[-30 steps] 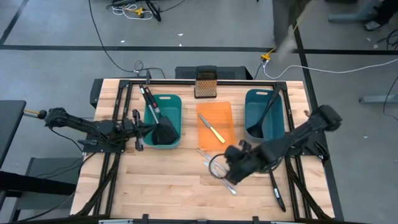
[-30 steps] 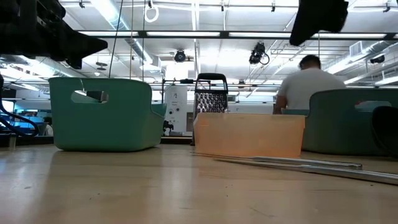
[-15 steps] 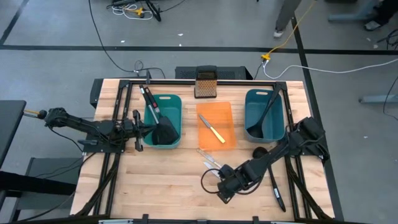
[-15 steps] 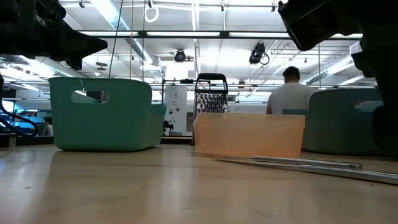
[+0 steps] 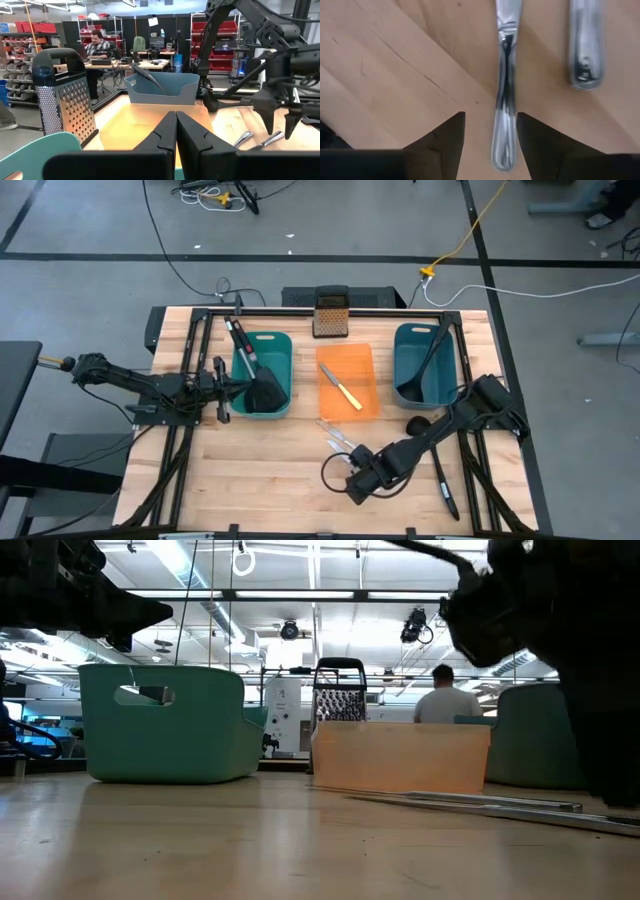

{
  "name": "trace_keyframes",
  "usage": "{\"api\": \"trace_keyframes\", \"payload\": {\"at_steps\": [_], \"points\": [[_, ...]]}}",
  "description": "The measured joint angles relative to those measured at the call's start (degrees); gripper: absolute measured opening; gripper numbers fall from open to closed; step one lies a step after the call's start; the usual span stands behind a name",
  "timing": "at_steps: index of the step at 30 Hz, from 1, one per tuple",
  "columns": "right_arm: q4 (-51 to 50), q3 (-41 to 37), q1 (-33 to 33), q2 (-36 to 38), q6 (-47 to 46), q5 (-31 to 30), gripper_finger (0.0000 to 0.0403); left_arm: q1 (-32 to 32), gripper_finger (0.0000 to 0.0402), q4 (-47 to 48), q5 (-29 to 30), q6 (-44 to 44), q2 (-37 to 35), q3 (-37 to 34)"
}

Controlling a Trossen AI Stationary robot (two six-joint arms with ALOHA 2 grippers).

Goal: Pick & Place Kitchen Items
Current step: Put the bottom silver knife into the orange bin

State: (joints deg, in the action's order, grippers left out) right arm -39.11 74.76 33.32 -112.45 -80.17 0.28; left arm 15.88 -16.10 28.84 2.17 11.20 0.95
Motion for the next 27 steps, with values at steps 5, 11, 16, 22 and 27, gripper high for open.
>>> {"api": "trace_keyframes", "payload": {"at_steps": [5,11,16,22,27], "points": [[0.86,0.28,0.17,-2.74,-0.36,2.7,0.0185,0.0,0.0011,0.05,0.02,0.07,0.0,0.0],[-0.33,0.63,0.99,-5.6,-0.32,3.11,0.0185,0.0,0.0011,0.2,0.02,0.17,0.01,0.0],[-1.71,0.68,1.95,-5.88,0.89,0.98,0.0177,0.0,0.0013,0.22,0.16,0.17,0.01,0.0],[-2.85,0.68,3.2,-5.93,2.97,-2.08,0.0146,0.0,0.0009,0.34,0.24,0.17,0.0,0.0],[-3.12,0.66,3.43,-5.96,2.62,-0.49,0.012,0.0,0.0013,0.38,0.24,0.17,0.02,0.0]]}}
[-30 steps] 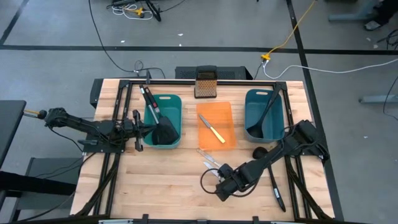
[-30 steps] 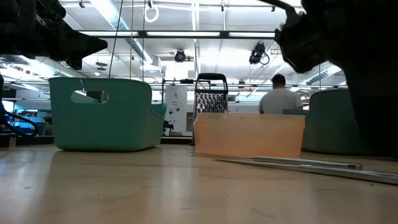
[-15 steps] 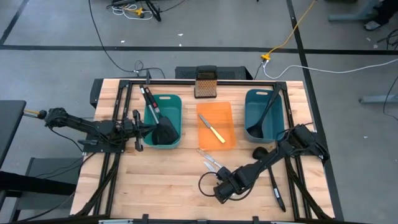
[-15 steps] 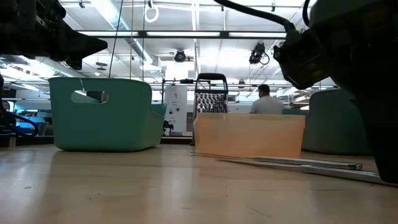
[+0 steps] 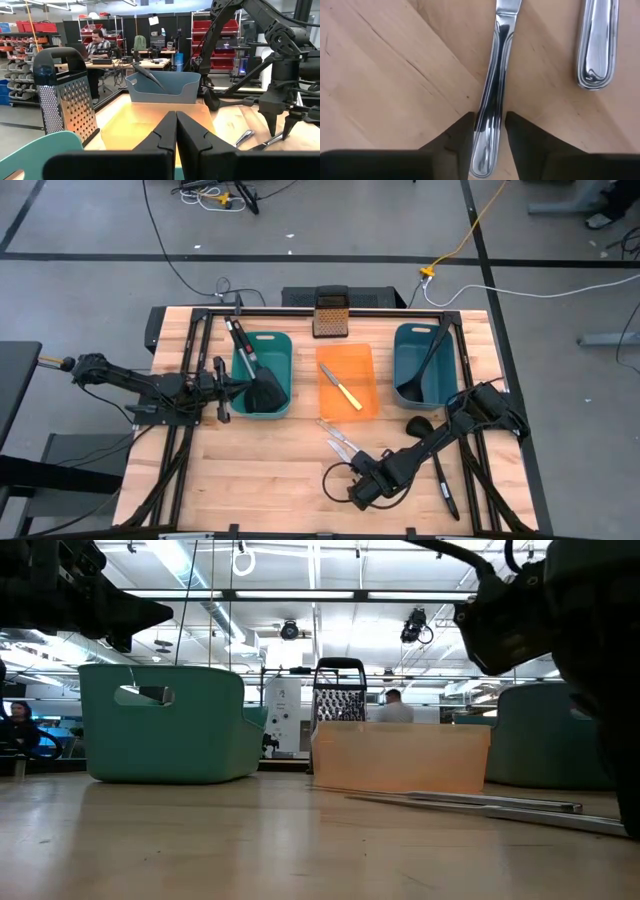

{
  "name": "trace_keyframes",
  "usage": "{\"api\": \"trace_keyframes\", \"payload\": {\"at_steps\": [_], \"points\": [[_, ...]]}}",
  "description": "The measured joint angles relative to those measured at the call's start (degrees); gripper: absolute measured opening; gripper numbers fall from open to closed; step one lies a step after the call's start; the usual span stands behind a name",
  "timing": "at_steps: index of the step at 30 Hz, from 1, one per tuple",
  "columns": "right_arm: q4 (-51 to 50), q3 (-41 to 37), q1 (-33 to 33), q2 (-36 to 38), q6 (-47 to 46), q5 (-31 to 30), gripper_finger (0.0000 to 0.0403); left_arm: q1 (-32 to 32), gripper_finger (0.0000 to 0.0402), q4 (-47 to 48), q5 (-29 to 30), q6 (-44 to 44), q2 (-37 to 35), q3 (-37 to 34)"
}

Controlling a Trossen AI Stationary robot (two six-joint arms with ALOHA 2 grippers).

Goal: Pick & Place Kitchen Items
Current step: Put the bottom silver knife into the orange bin

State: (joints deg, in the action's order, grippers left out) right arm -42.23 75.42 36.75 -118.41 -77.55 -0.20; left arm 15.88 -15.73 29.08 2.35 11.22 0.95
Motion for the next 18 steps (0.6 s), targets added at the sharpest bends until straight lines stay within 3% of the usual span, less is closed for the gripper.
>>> {"api": "trace_keyframes", "payload": {"at_steps": [10,18], "points": [[-2.14,0.2,-0.13,0.0,6.78,3.24,0.0111,0.0,0.0009,0.0,0.0,-0.08,-0.02,0.0],[-3.34,0.22,-0.2,0.0,12.43,1.97,0.0092,0.0,0.0011,0.02,-0.02,-0.29,-0.01,0.0]]}}
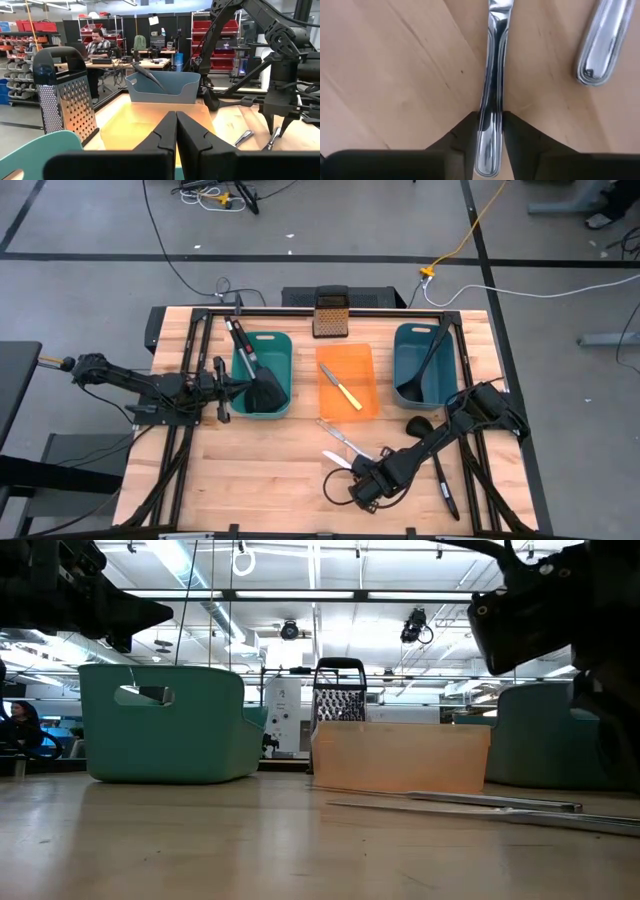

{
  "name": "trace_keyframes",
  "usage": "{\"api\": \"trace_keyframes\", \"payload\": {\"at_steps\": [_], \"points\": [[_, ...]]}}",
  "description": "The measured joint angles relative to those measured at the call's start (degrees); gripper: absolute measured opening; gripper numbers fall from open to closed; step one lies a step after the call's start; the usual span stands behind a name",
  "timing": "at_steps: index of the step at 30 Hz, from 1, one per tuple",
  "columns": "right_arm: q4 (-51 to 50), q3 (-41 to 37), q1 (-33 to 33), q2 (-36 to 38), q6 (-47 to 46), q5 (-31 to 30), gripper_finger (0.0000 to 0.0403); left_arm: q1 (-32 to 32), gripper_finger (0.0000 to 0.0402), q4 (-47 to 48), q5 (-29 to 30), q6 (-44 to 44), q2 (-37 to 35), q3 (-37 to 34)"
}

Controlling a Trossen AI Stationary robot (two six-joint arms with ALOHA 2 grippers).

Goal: Pick & Place Kitchen Items
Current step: Put the bottom silver knife into the orange bin

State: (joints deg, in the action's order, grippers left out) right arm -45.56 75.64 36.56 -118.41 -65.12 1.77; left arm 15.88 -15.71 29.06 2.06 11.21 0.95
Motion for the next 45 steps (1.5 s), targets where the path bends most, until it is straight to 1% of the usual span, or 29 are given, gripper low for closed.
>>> {"api": "trace_keyframes", "payload": {"at_steps": [4,7,13,14,15,17,23,26,29,31,32,35,38,41,45], "points": [[1.5,0.0,0.0,0.02,0.72,-1.3,0.0057,0.0,0.0009,0.0,0.0,0.05,0.0,0.0],[0.48,0.78,0.24,0.12,0.71,-2.95,0.0056,0.0,0.0011,-0.02,0.0,0.05,0.01,0.0],[-4.06,4.91,0.33,0.23,1.17,-6.68,0.0056,0.0,0.0011,-0.02,0.0,-0.19,0.02,0.0],[-4.39,5.52,0.28,0.32,1.23,-7.21,0.0052,0.01,0.001,-0.02,-0.03,-0.21,0.01,0.0],[-4.67,6.05,0.25,0.44,1.61,-7.87,0.0036,0.0,0.001,-0.02,-0.16,-0.23,0.01,0.0],[-4.85,6.81,0.17,0.33,2.11,-8.47,0.0022,0.0,0.0009,-0.02,-0.22,-0.28,0.02,0.0],[-4.7,6.91,0.15,0.14,2.66,-8.12,0.0004,0.0,0.0013,-0.06,-0.22,-0.34,0.0,0.0],[-4.63,6.91,0.13,0.15,2.87,-8.41,0.0002,0.0,0.0011,-0.06,-0.24,-0.39,0.0,0.0],[-4.81,6.91,0.13,0.15,2.54,-9.6,0.0014,0.0,0.0009,0.2,-1.13,-1.83,-0.01,0.02],[-4.8,6.91,0.11,0.2,1.46,-9.02,0.003,0.02,0.0007,0.53,-4.32,-2.32,0.02,0.02],[-4.78,6.91,0.14,0.22,0.65,-8.74,0.0039,0.02,0.0007,0.48,-5.74,-1.65,0.02,0.02],[-4.44,6.95,0.62,0.24,-0.58,-8.44,0.0074,0.02,0.0006,0.49,-7.25,-1.52,0.06,0.02],[-4.97,7.02,1.34,0.28,-2.14,-10.14,0.0112,0.3,0.0004,0.54,-11.31,-0.9,2.01,0.54],[-5.65,7.02,1.96,0.33,-3.39,-11.98,0.0145,1.44,0.0003,-0.53,-10.99,-0.87,7.31,2.64],[-6.75,7.1,2.48,0.34,-4.37,-13.63,0.0171,4.19,0.0002,-1.96,-9.09,-1.55,18.57,7.58]]}}
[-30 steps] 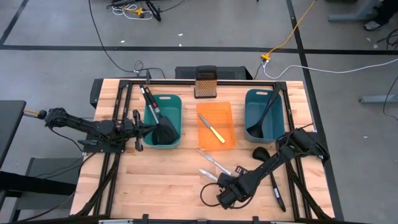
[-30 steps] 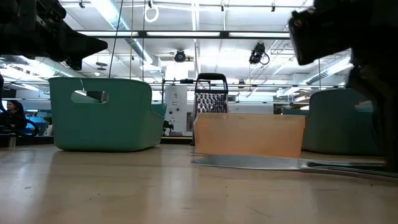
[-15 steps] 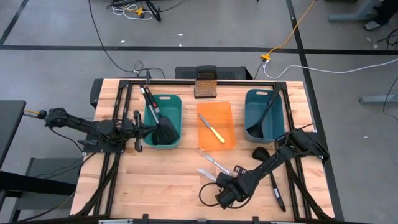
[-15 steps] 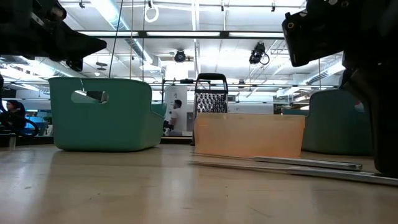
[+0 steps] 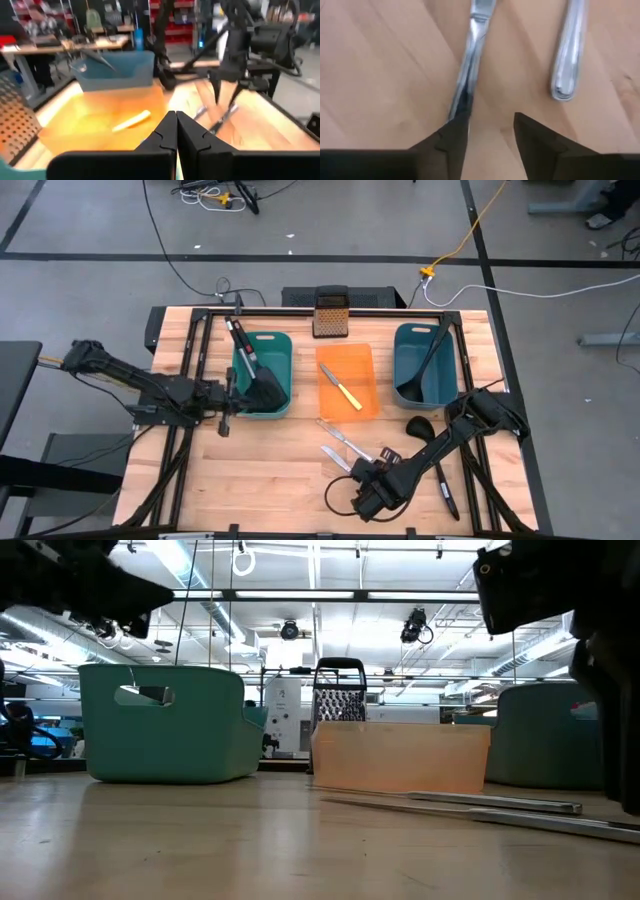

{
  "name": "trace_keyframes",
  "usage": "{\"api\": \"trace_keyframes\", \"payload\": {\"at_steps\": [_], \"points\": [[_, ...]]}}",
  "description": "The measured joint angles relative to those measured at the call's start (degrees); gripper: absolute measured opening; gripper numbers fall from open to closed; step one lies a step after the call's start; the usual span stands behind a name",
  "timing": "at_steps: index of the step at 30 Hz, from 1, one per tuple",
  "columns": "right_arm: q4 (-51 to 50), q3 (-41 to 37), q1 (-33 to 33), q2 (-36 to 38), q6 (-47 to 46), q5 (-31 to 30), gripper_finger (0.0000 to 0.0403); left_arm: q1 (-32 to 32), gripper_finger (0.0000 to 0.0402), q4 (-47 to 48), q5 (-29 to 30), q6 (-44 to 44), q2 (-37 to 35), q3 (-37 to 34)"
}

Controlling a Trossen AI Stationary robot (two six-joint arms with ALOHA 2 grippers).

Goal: Pick & Place Kitchen Items
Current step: Put the bottom silver knife into the orange bin

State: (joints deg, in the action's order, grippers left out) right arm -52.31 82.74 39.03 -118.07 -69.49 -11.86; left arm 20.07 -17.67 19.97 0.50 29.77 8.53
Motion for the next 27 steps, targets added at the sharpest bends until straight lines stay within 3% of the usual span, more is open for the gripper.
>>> {"api": "trace_keyframes", "payload": {"at_steps": [6,13,16,21,27], "points": [[0.01,0.04,1.47,1.09,-2.18,-3.85,0.017,4.38,0.0001,-2.48,3.29,0.43,22.84,10.79],[10.84,0.13,2.25,0.78,-2.99,-2.5,0.0161,5.71,0.0001,-3.64,2.66,2.96,47.31,26.8],[10.53,0.13,2.69,-0.06,-5.35,-2.27,0.0167,5.36,0.0001,-4.54,0.5,5.77,55.44,32.28],[3.49,0.09,2.72,-0.15,-10.85,2.82,0.0172,3.04,0.0001,-5.88,-5.29,7.29,64.27,38.52],[4.25,0.09,2.55,-0.17,-9.39,4.89,0.017,-0.03,0.0001,-6.68,-10.15,7.27,66.95,40.33]]}}
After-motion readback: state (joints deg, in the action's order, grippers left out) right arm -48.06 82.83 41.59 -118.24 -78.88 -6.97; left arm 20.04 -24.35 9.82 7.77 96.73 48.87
